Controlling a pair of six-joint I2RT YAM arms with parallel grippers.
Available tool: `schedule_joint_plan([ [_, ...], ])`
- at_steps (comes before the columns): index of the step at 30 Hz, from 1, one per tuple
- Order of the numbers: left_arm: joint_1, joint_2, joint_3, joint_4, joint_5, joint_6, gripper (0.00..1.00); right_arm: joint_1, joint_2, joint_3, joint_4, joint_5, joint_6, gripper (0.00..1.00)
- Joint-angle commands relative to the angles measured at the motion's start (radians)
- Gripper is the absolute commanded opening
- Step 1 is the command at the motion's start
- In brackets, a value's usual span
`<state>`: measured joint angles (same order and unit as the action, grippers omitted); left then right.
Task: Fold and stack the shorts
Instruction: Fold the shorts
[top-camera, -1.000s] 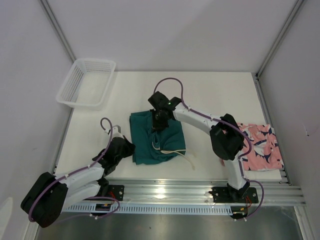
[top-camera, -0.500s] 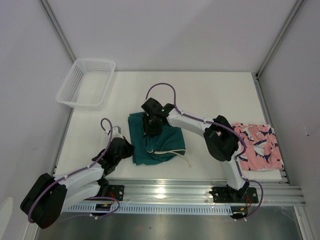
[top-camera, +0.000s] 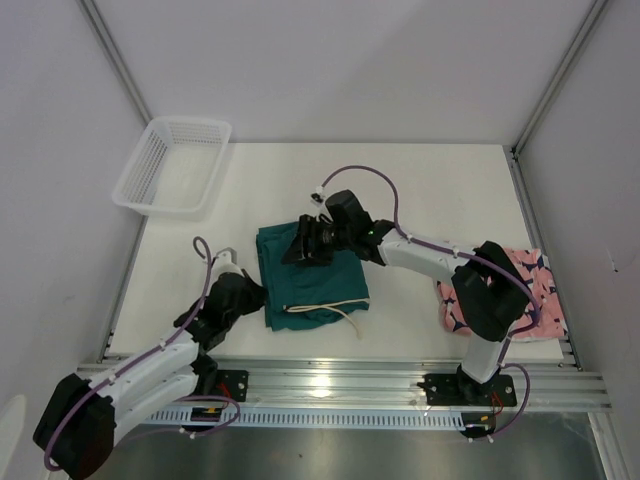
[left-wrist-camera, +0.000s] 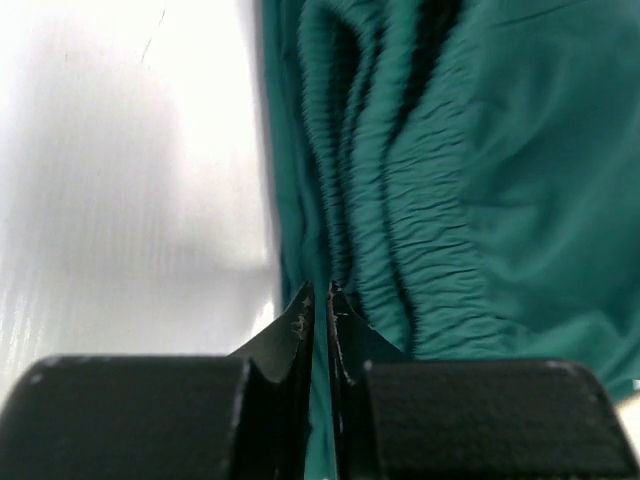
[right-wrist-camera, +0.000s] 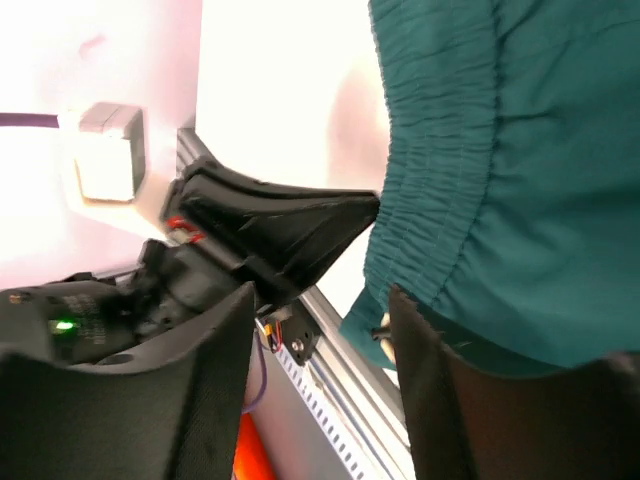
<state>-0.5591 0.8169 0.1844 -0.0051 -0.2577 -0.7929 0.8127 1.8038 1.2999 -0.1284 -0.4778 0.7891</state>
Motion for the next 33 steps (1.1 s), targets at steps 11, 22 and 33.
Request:
schedule_joint_plan([
  [11,0.113,-0.089,0.328,-0.254,0.095,0.118,0.20,-0.020,0.011,-0.300,0.732,-0.216,0.222,0.00],
  [22,0.197,0.218,0.463,-0.047,0.359,0.127,0.20,0.063,0.190,-0.385,0.851,-0.132,0.222,0.00],
  [33,0.197,0.356,0.391,0.111,0.413,0.106,0.19,0.066,0.274,-0.479,1.078,-0.088,0.257,0.00],
])
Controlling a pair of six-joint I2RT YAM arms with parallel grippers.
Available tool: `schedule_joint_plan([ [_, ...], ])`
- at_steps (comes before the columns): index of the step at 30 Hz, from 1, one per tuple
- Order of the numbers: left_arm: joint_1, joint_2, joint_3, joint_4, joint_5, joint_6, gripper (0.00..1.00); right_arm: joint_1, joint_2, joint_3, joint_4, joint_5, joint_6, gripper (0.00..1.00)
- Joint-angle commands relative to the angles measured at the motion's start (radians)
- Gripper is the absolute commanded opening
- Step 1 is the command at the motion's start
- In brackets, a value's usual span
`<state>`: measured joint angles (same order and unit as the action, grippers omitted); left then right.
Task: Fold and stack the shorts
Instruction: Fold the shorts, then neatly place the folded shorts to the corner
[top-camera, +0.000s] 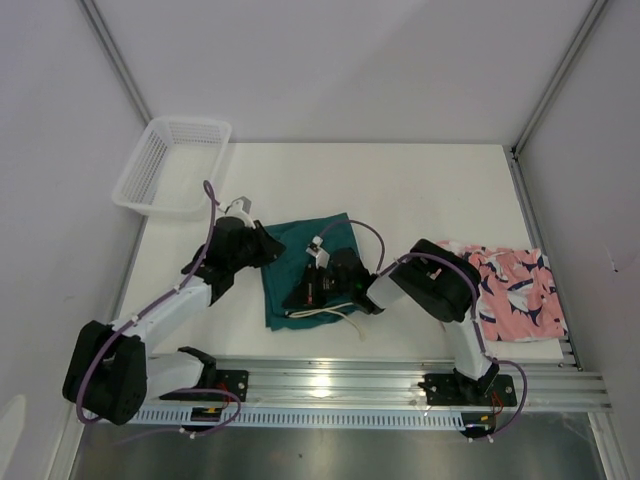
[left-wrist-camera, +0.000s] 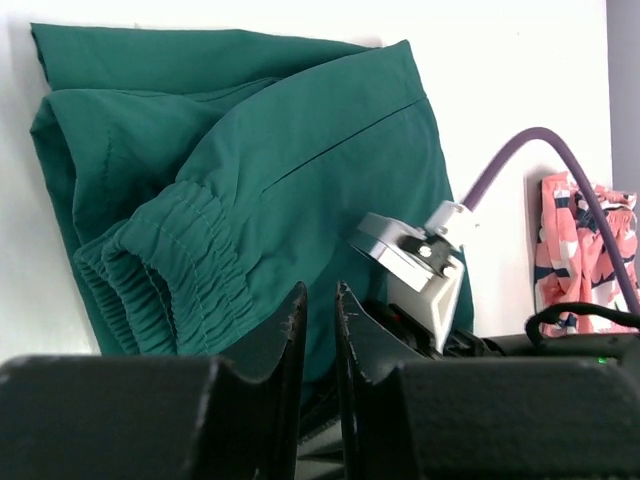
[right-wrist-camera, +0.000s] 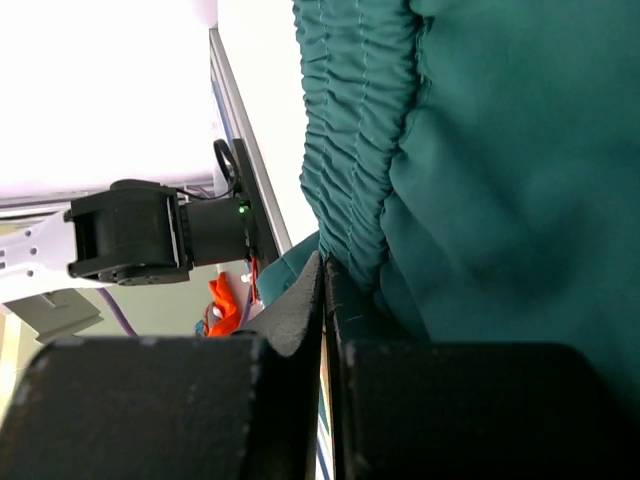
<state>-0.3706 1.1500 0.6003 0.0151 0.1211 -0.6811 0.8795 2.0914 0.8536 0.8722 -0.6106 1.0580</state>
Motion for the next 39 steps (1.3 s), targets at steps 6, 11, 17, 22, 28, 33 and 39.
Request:
schedule_joint_plan([
  [6,0.013,0.191,-0.039,0.218,0.032,-0.032,0.16,-0.004,-0.177,-0.045,0.015,0.051,-0.045,0.00],
  [11,0.022,0.302,-0.073,0.368,0.026,-0.080,0.15,-0.057,-0.333,-0.054,-0.151,0.058,-0.116,0.07],
  [17,0.021,0.445,-0.037,0.439,0.035,-0.060,0.12,-0.244,-0.551,0.007,-0.534,0.080,-0.301,0.29],
  [22,0.021,0.378,-0.020,0.382,0.049,-0.048,0.13,-0.424,-0.578,0.062,-0.800,0.104,-0.467,0.58],
  [28,0.009,0.168,0.035,0.170,0.055,0.024,0.35,-0.557,-0.400,0.183,-0.898,0.025,-0.561,0.67],
  [33,0.010,-0.011,0.047,-0.003,-0.017,0.055,0.68,-0.562,-0.275,0.246,-0.883,-0.003,-0.578,0.73],
  [39,0.012,-0.157,0.038,-0.133,-0.037,0.068,0.87,-0.545,-0.133,0.321,-0.817,-0.031,-0.538,0.75],
])
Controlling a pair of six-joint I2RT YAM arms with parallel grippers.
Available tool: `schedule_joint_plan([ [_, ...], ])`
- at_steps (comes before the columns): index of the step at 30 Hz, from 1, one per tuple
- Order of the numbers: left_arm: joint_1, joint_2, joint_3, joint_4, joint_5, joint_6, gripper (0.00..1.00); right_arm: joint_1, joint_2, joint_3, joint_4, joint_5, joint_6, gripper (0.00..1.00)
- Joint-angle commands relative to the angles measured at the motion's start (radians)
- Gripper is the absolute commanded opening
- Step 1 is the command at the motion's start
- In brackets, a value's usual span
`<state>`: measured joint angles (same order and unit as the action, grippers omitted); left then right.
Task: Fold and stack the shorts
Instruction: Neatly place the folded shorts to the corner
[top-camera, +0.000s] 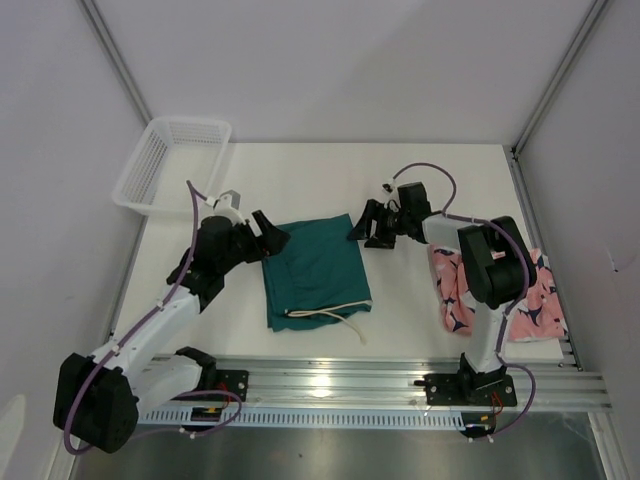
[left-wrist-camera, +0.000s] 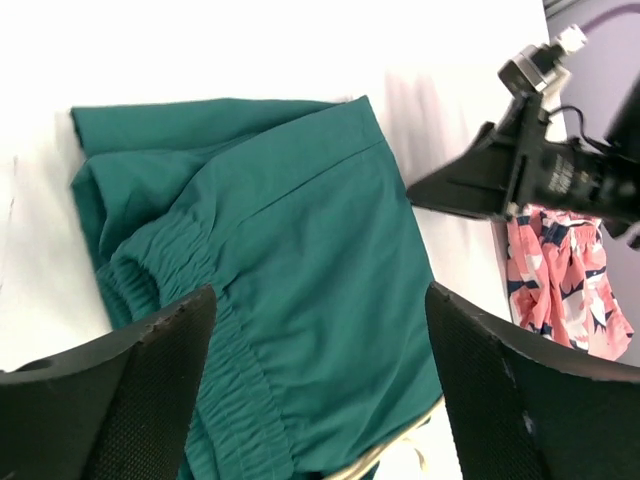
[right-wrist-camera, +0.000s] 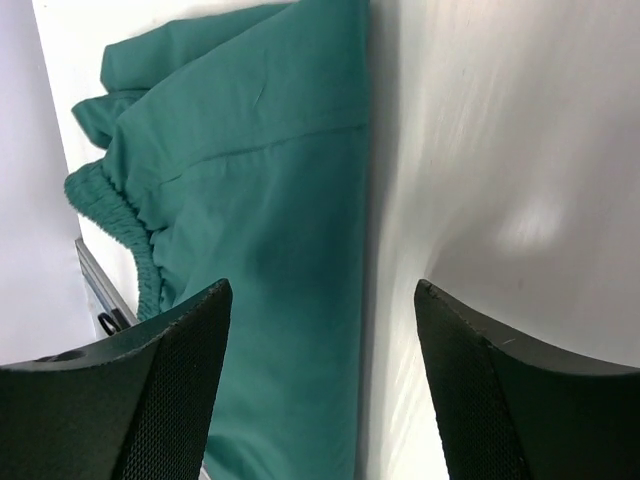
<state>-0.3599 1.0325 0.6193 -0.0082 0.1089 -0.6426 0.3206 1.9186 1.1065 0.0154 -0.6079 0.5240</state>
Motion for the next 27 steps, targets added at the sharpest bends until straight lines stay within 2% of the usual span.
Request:
schedule_joint_plan([
  [1,0.001,-0.060,0.016,-0.116,-0.025,0.029,0.88,0.017,0.055,0.079,0.038,-0.032,-0.005,0.75],
  [4,0.001,-0.090,0.002,-0.137,-0.018,0.031,0.89,0.028,0.112,0.108,0.063,-0.056,0.014,0.75],
  [7,0.002,-0.133,-0.013,-0.159,-0.020,0.032,0.89,0.040,0.146,0.113,0.123,-0.101,0.048,0.68],
  [10,0.001,-0.178,-0.027,-0.187,-0.037,0.038,0.90,0.054,0.177,0.145,0.126,-0.108,0.053,0.49],
  [11,0.001,-0.189,-0.027,-0.191,-0.041,0.040,0.90,0.055,0.186,0.154,0.126,-0.112,0.060,0.37],
  [13,0.001,-0.212,-0.029,-0.210,-0.052,0.047,0.90,0.058,0.220,0.193,0.127,-0.113,0.074,0.24],
  [14,0.001,-0.216,-0.030,-0.213,-0.058,0.050,0.90,0.055,0.233,0.203,0.144,-0.116,0.097,0.11],
  [16,0.001,-0.224,-0.027,-0.222,-0.064,0.057,0.90,0.051,0.253,0.223,0.182,-0.109,0.134,0.01],
  [19,0.001,-0.218,-0.030,-0.222,-0.067,0.057,0.90,0.034,0.258,0.233,0.257,-0.058,0.224,0.00],
  [21,0.001,-0.215,-0.035,-0.211,-0.061,0.054,0.90,-0.004,0.232,0.192,0.335,0.064,0.339,0.00],
  [24,0.001,-0.207,-0.047,-0.188,-0.052,0.044,0.90,-0.075,0.122,-0.018,0.504,0.249,0.516,0.00],
  [27,0.001,-0.201,-0.053,-0.171,-0.049,0.040,0.90,-0.075,0.005,-0.172,0.514,0.341,0.525,0.00],
])
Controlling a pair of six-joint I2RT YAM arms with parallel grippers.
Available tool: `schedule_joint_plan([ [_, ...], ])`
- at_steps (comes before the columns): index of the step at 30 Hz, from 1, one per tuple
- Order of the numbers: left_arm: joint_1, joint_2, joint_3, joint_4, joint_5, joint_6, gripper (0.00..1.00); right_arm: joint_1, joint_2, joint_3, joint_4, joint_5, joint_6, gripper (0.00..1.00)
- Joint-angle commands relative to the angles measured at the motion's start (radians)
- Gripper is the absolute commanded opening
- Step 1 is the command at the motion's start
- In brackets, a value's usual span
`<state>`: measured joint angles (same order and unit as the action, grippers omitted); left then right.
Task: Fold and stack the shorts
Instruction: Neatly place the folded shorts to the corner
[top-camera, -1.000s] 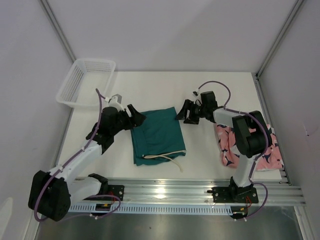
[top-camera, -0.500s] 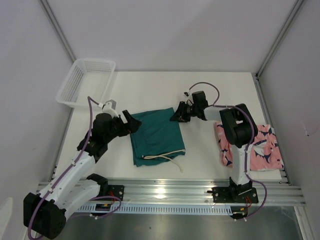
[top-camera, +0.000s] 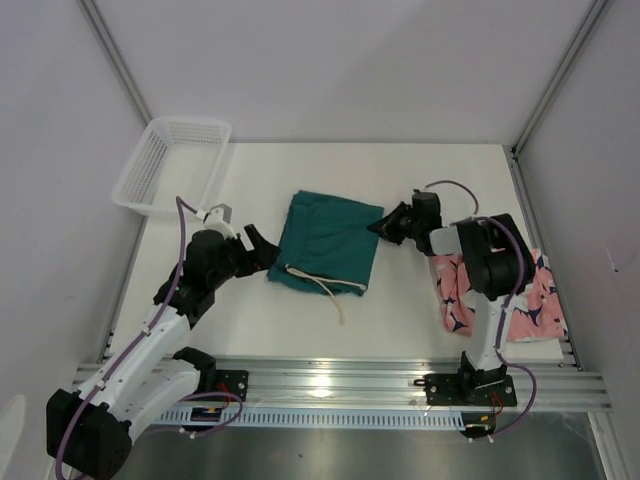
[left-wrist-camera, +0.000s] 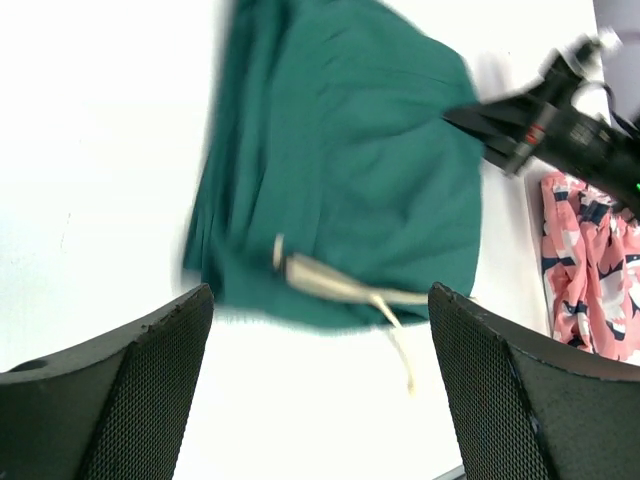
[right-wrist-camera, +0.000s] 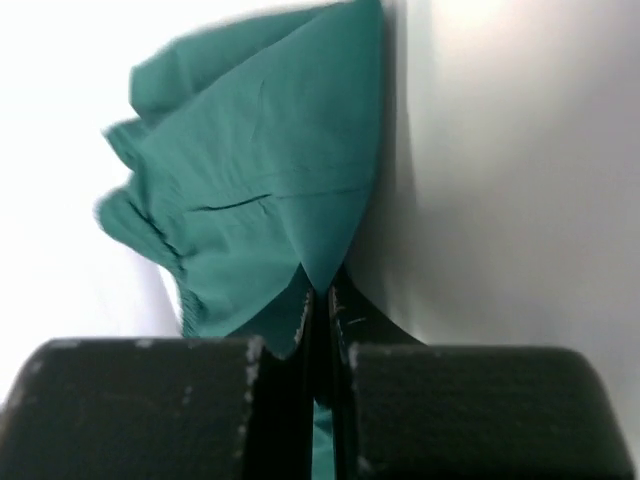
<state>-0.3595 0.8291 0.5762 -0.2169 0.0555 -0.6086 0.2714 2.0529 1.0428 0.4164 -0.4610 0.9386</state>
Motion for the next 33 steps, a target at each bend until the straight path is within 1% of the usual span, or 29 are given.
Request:
schedule_joint_plan([
  [1,0.001,0.002,-0.013,0.040,0.004,0.004,0.90,0.000,-0.167,-0.148,0.090,0.218,0.100,0.00],
  [2,0.001,0.005,-0.015,0.047,0.004,0.004,0.90,0.018,-0.250,-0.246,0.047,0.266,0.094,0.00],
  [3,0.001,0.008,-0.018,0.047,0.003,0.004,0.90,0.043,-0.291,-0.303,0.042,0.280,0.091,0.00],
  [4,0.001,0.010,-0.018,0.047,0.001,0.003,0.90,0.104,-0.333,-0.355,0.024,0.278,0.088,0.06],
  [5,0.001,0.010,-0.021,0.044,0.000,0.003,0.90,0.147,-0.368,-0.401,0.012,0.275,0.082,0.21],
  [6,0.001,0.008,-0.024,0.042,-0.002,0.003,0.90,0.199,-0.441,-0.476,-0.007,0.280,0.071,0.40],
  [7,0.001,0.008,-0.027,0.039,-0.006,0.003,0.90,0.326,-0.482,-0.501,-0.096,0.330,0.043,0.53],
  [8,0.001,0.008,-0.029,0.027,-0.014,0.004,0.90,0.391,-0.525,-0.518,-0.160,0.370,0.039,0.72],
  [9,0.001,0.005,-0.026,0.021,-0.020,0.010,0.90,0.449,-0.621,-0.553,-0.206,0.407,0.039,0.77],
  [10,0.002,0.008,-0.026,0.016,-0.023,0.013,0.90,0.491,-0.673,-0.570,-0.282,0.430,0.040,0.80],
  [11,0.004,0.011,-0.026,0.002,-0.034,0.016,0.91,0.532,-0.730,-0.589,-0.319,0.456,0.040,0.84],
  [12,0.007,0.015,-0.024,-0.004,-0.037,0.020,0.91,0.534,-0.846,-0.613,-0.353,0.461,0.036,0.86],
  [13,0.011,0.021,-0.024,-0.004,-0.039,0.020,0.92,0.529,-0.902,-0.616,-0.440,0.461,0.026,0.90],
  [16,0.030,0.051,-0.026,-0.003,-0.037,0.024,0.92,0.445,-1.042,-0.577,-0.566,0.443,-0.069,0.94],
  [17,0.040,0.060,-0.030,0.005,-0.040,0.024,0.93,0.380,-1.050,-0.561,-0.577,0.421,-0.131,0.95],
  [18,0.047,0.070,-0.030,0.008,-0.040,0.023,0.93,0.340,-1.045,-0.541,-0.584,0.389,-0.171,0.95],
  [19,0.056,0.088,-0.032,0.011,-0.040,0.020,0.93,0.297,-1.000,-0.520,-0.587,0.345,-0.210,0.94],
  [20,0.062,0.097,-0.036,0.028,-0.034,0.018,0.93,0.251,-0.963,-0.465,-0.582,0.232,-0.246,0.94],
  [21,0.077,0.105,-0.039,0.037,-0.020,0.006,0.93,0.179,-0.921,-0.431,-0.582,0.181,-0.330,0.93],
  [22,0.083,0.119,-0.051,0.048,-0.011,-0.003,0.93,0.154,-0.880,-0.394,-0.596,0.148,-0.371,0.93],
  [23,0.093,0.122,-0.065,0.077,0.012,-0.019,0.93,0.109,-0.794,-0.321,-0.597,0.072,-0.452,0.92],
  [25,0.093,0.123,-0.091,0.102,0.015,-0.039,0.93,0.069,-0.708,-0.250,-0.597,0.003,-0.510,0.92],
  [26,0.093,0.117,-0.114,0.135,0.017,-0.061,0.94,0.049,-0.629,-0.184,-0.596,-0.063,-0.538,0.91],
  [27,0.093,0.113,-0.142,0.178,0.026,-0.074,0.94,0.014,-0.593,-0.156,-0.582,-0.088,-0.572,0.91],
  [28,0.093,0.110,-0.160,0.179,0.032,-0.086,0.95,-0.003,-0.558,-0.130,-0.576,-0.115,-0.584,0.91],
  [29,0.093,0.108,-0.173,0.212,0.035,-0.100,0.97,-0.018,-0.518,-0.101,-0.582,-0.137,-0.598,0.91],
  [30,0.093,0.110,-0.218,0.255,0.038,-0.124,0.97,-0.030,-0.449,-0.054,-0.584,-0.143,-0.603,0.90],
  [32,0.093,0.120,-0.246,0.321,0.044,-0.143,0.98,-0.063,-0.392,-0.020,-0.562,-0.166,-0.604,0.90],
  [33,0.093,0.142,-0.275,0.341,0.044,-0.160,0.98,-0.067,-0.337,0.009,-0.550,-0.191,-0.601,0.90],
])
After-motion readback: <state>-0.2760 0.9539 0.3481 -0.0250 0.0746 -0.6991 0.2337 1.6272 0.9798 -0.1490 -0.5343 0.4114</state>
